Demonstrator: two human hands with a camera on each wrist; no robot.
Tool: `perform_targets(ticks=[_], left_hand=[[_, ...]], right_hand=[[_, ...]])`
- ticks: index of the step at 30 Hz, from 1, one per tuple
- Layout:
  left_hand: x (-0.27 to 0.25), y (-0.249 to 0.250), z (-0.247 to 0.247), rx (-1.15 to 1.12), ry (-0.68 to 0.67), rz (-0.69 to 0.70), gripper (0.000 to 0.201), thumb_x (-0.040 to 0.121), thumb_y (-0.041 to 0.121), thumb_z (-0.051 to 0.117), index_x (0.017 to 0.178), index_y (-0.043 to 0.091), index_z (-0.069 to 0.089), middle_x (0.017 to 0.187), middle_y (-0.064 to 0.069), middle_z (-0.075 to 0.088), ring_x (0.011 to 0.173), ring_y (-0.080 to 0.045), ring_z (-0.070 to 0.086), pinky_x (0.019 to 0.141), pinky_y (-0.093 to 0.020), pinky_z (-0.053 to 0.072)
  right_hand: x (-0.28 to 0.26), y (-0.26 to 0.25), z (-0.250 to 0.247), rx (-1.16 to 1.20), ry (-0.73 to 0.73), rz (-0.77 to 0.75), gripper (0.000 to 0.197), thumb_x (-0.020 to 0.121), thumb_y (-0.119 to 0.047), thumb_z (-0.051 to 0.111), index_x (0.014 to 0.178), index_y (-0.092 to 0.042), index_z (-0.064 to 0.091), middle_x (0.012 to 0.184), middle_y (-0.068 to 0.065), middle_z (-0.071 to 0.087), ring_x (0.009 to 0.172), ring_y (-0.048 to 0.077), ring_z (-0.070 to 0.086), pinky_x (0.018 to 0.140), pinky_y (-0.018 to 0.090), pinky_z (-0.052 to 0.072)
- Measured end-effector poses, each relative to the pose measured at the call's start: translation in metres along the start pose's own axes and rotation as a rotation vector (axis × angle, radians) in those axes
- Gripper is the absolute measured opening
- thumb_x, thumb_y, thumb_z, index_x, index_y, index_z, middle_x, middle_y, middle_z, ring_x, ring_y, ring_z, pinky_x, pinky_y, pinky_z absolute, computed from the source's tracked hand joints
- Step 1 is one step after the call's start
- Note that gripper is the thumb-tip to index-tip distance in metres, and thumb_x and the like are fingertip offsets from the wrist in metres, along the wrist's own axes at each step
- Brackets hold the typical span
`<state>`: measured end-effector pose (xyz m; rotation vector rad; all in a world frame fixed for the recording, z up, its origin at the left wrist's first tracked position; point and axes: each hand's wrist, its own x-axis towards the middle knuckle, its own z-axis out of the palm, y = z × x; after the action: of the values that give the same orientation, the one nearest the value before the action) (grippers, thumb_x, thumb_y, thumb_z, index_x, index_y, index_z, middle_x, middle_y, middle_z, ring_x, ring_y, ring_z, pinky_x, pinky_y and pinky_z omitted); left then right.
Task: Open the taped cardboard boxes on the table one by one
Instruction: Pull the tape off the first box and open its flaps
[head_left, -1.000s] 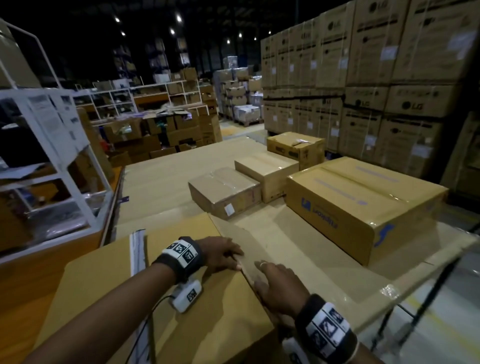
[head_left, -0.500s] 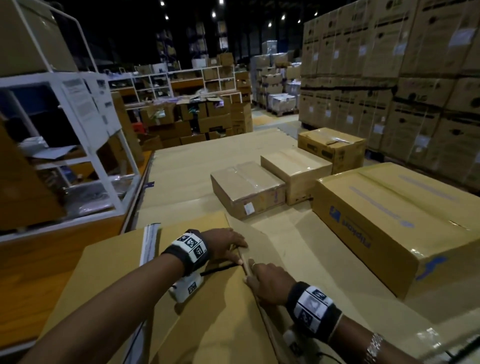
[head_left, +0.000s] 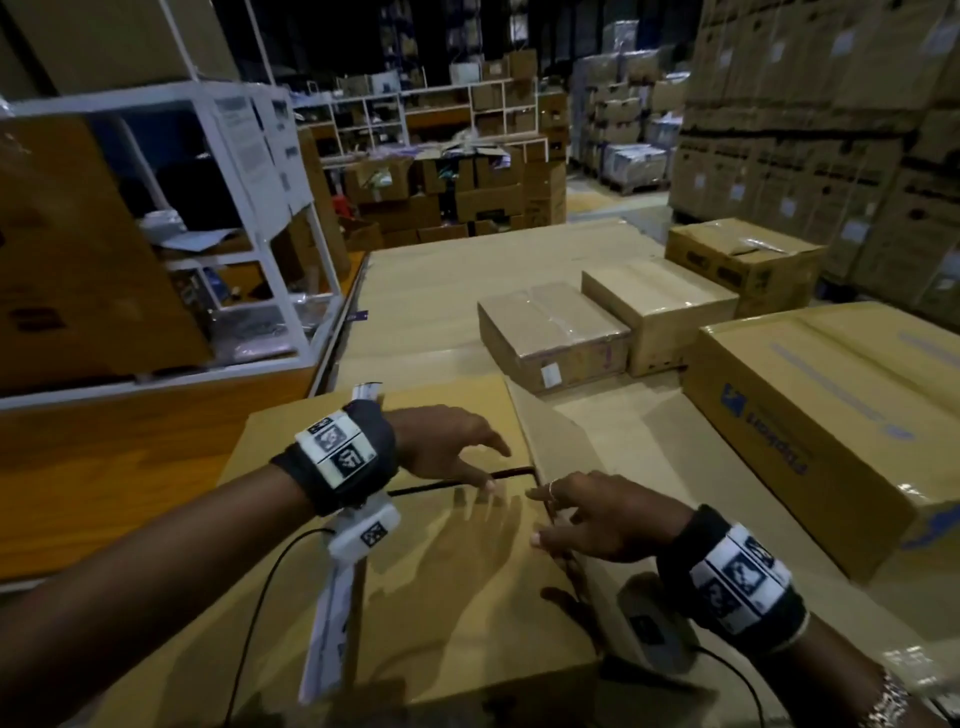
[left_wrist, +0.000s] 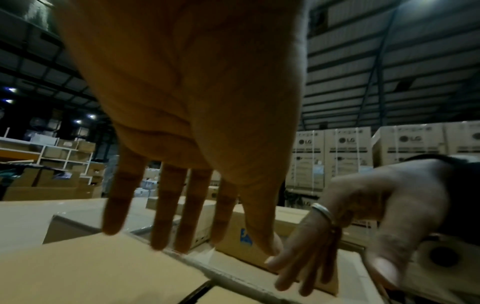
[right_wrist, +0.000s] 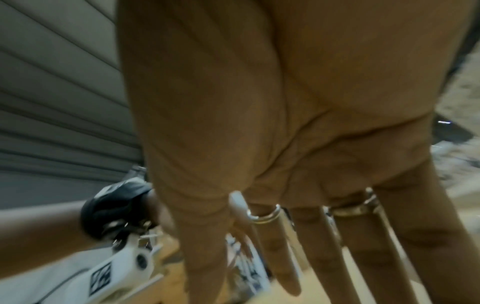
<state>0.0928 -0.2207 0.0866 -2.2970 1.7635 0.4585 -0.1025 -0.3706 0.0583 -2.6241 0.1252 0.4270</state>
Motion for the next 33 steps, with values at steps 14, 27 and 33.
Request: perform_targets(ticks=[14, 27, 33], left_hand=[[-0.221, 0.071, 0.123, -0.267, 0.256, -0.575, 0.093, 0.077, 0.082, 0.057, 0.154, 0.040, 0.028, 0.158, 0.011, 0.036, 0.139, -0.013, 0.038, 0.112, -0.039, 0.036], [-0.274, 0.063, 0.214, -0.496, 0.839, -0.928, 0.071, 0.081, 0.072, 0.058, 0.142, 0.037, 0.047, 0.144, 0.013, 0.048, 0.131, -0.017, 0.046, 0.104, -0.041, 0.040], [-0.295, 0.058, 0.204, -0.425, 1.171, -1.064, 0.041, 0.084, 0.041, 0.078, 0.122, 0.036, 0.065, 0.111, 0.014, 0.070, 0.098, -0.018, 0.066, 0.077, -0.036, 0.055]], right_hand=[[0.022, -0.124, 0.035, -0.190, -0.136, -0.210, 0.051, 0.101, -0.044, 0.055, 0.147, -0.024, 0.049, 0.141, -0.002, 0.058, 0.124, 0.016, 0.056, 0.103, 0.036, 0.048], [0.062, -0.166, 0.050, -0.224, -0.192, -0.466, 0.058, 0.108, -0.023, 0.045, 0.159, -0.015, 0.020, 0.161, -0.014, -0.002, 0.150, 0.006, 0.011, 0.110, -0.001, 0.012], [0.081, -0.226, 0.033, -0.152, -0.058, -0.645, 0.070, 0.106, -0.037, 0.048, 0.158, -0.038, 0.002, 0.159, -0.026, -0.021, 0.144, -0.014, -0.010, 0.120, 0.011, 0.007]])
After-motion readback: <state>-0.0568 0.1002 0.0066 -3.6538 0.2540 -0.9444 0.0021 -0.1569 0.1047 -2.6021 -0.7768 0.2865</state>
